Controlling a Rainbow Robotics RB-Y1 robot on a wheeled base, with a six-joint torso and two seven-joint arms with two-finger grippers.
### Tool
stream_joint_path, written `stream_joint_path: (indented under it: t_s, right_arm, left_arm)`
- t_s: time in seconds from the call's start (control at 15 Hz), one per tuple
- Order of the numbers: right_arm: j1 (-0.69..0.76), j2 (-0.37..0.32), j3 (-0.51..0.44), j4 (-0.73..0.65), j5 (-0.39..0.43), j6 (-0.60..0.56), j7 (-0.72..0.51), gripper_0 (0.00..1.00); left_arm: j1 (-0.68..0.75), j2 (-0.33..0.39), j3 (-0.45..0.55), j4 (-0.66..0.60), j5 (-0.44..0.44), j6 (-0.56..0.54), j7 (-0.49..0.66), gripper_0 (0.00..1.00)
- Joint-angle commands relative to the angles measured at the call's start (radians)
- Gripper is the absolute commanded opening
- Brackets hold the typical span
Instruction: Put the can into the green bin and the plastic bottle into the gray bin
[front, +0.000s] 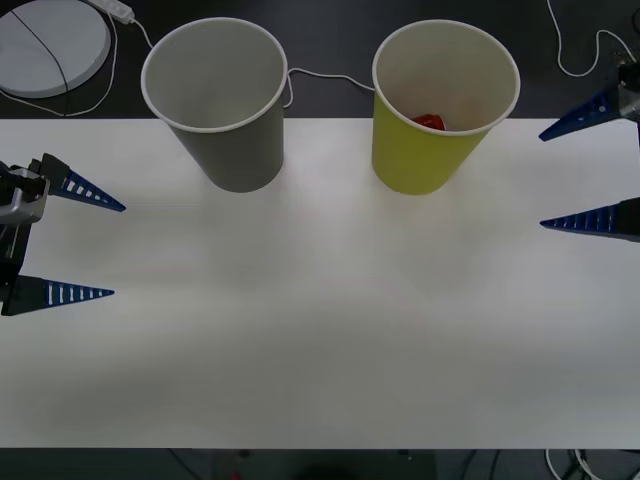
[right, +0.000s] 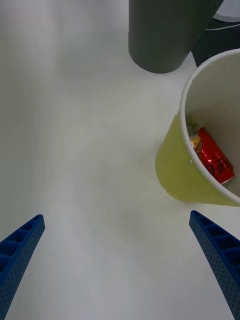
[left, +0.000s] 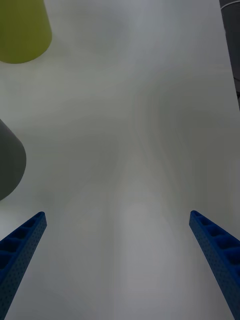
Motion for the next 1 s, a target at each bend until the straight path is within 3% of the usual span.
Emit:
stream_joint_path:
  t_s: [0.07, 0.53, 1.0]
  right_arm:
    - [0.08, 0.028, -0.045, -0.001, -0.01, 0.001, 0.091, 1.0]
    - [0.19, 0.099, -0.089, -0.004, -0.012, -0.001, 0.185, 1.0]
    - [0.298, 0.206, -0.152, -0.004, -0.01, -0.001, 0.378, 1.0]
  left_arm:
    - [0.0, 0.0, 0.0, 0.0, 0.0, 0.0, 0.0, 1.0]
    - [0.0, 0.0, 0.0, 0.0, 0.0, 0.0, 0.0, 1.0]
    - [0.0, 0.0, 0.0, 0.0, 0.0, 0.0, 0.0, 1.0]
